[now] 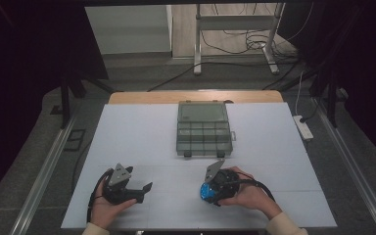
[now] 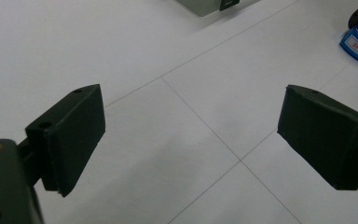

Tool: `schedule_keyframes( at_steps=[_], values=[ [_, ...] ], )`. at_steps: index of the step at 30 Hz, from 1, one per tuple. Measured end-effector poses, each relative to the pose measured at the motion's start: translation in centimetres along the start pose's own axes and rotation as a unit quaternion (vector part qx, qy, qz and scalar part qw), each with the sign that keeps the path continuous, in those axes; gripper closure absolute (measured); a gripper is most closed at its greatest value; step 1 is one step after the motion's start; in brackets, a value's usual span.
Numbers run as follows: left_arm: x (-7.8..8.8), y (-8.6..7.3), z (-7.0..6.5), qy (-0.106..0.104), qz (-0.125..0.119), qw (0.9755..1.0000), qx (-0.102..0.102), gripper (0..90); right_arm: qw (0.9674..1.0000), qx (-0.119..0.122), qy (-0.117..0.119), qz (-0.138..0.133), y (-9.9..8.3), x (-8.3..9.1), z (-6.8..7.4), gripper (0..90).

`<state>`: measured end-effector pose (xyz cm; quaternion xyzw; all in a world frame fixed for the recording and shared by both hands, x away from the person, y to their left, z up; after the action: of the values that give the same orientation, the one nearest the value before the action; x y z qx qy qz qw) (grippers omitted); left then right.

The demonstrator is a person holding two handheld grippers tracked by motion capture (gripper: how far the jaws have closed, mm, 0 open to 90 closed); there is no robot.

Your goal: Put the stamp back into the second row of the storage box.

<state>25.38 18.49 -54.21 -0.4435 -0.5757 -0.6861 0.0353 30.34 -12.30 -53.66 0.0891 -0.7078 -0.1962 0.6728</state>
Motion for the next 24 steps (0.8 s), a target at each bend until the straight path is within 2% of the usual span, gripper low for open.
schedule_keyframes(
  at_steps=[9,13,19,20,24],
  values=[
    [0.0,0.0,0.1,0.0,0.0,1.0,0.0,8.4,1.0,0.0,-0.002,-0.007,0.0,0.4,-0.1,40.6],
    [0.0,0.0,0.1,0.0,0.001,1.0,-0.001,8.6,0.9995,-0.006,0.002,-0.032,0.2,1.3,-0.2,40.7],
    [0.0,0.0,0.0,0.001,0.0,1.0,0.0,8.6,0.9987,-0.009,-0.003,-0.051,0.5,2.9,-0.3,40.7],
    [0.0,0.0,0.0,0.001,0.0,1.0,-0.001,8.6,0.998,-0.009,-0.005,-0.063,0.7,3.6,-0.2,40.7],
    [0.0,0.0,0.0,0.001,0.0,1.0,0.0,8.6,0.9968,-0.008,-0.012,-0.078,1.0,4.9,-0.1,40.7]
  ],
)
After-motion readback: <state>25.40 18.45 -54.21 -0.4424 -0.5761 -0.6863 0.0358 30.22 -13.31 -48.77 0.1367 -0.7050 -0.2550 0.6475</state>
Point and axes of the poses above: each handheld gripper's, and its own axes: x roughly backward along the jaws, y roughly out of its top, z roughly to its left, the point moved 3 cm from there along -x, roughly forward along the jaws, and after that the axes turned 3 degrees about z, right-handed, at the moved point
